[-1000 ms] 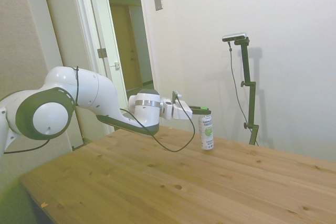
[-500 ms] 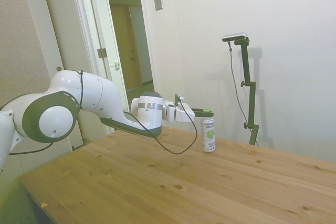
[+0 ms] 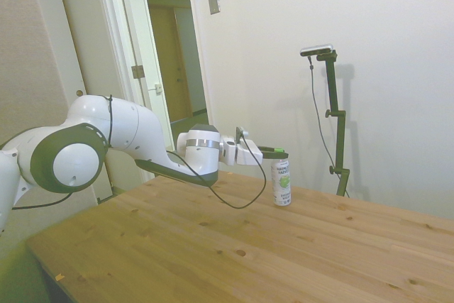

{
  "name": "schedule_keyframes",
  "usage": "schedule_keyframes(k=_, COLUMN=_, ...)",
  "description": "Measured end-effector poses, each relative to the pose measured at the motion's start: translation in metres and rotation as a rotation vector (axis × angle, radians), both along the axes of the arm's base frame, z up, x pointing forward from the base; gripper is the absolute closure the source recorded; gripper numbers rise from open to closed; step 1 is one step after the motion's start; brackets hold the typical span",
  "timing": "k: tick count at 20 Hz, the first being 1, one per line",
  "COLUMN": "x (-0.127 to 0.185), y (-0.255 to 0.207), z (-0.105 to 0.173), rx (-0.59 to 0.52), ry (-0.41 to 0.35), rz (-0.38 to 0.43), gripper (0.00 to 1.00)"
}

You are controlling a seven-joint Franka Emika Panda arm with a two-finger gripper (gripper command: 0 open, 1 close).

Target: Stand the water bottle

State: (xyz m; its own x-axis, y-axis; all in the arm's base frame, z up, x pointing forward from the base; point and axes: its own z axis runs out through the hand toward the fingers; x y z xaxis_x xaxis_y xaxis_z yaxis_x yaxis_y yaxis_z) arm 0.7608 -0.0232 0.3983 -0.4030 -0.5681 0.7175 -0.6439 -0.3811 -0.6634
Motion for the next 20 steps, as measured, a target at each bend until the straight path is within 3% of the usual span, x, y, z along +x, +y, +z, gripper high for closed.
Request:
schedule_keyframes(k=8, x=-0.008, y=0.011, z=0.027, rx=0.015, ry=-0.027, rz=0.013, gripper=0.0)
schedule_keyframes(k=12, x=-0.039, y=0.023, z=0.042, rx=0.069, ry=-0.004, rz=0.021, gripper=0.0)
schedule_keyframes(k=17, x=-0.1, y=0.039, z=0.005, rx=0.216, ry=0.158, rz=0.055, gripper=0.0)
schedule_keyframes(k=20, x=-0.142, y=0.059, z=0.008, rx=0.287, ry=0.286, rz=0.106, gripper=0.0)
